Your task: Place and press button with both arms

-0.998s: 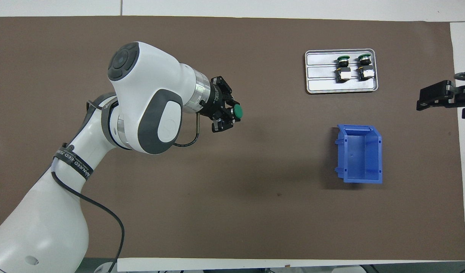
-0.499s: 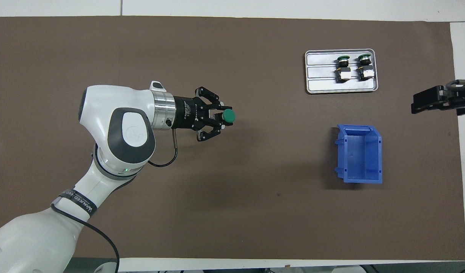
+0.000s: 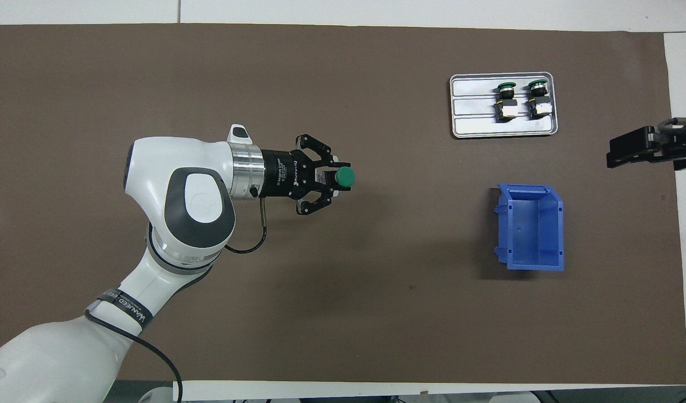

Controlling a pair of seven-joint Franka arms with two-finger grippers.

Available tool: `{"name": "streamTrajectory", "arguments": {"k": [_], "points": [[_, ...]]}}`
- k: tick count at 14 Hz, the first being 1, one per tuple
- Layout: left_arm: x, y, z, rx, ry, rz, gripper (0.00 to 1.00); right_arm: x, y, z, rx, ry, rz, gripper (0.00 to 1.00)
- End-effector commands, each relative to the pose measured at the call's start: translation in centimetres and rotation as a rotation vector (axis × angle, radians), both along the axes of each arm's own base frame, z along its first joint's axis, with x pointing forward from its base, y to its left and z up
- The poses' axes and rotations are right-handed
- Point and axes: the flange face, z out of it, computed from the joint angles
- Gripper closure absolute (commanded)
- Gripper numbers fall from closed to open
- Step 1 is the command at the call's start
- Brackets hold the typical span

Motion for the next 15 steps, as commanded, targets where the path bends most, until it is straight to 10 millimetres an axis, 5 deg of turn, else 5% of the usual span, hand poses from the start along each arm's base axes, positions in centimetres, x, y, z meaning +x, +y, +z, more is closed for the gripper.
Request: {"name": "streamTrajectory", "arguments": {"k": [1, 10, 15], "points": [[-0.4, -0.2, -2.6, -0.094, 0.045, 0.08, 1.0, -0.5, -0.1, -0.1, -0.001, 0.007, 0.023, 0.01], [-0.8, 4.2, -12.2, -0.392, -0.029, -0.058, 1.0, -0.7, -0.2, -0.2, 0.0, 0.018, 0.02, 0.01], [-0.9, 4.9, -13.4, -0.425, -0.06, -0.036, 1.0, -0.7, -0.2, -0.2, 0.0, 0.018, 0.02, 0.01]]}}
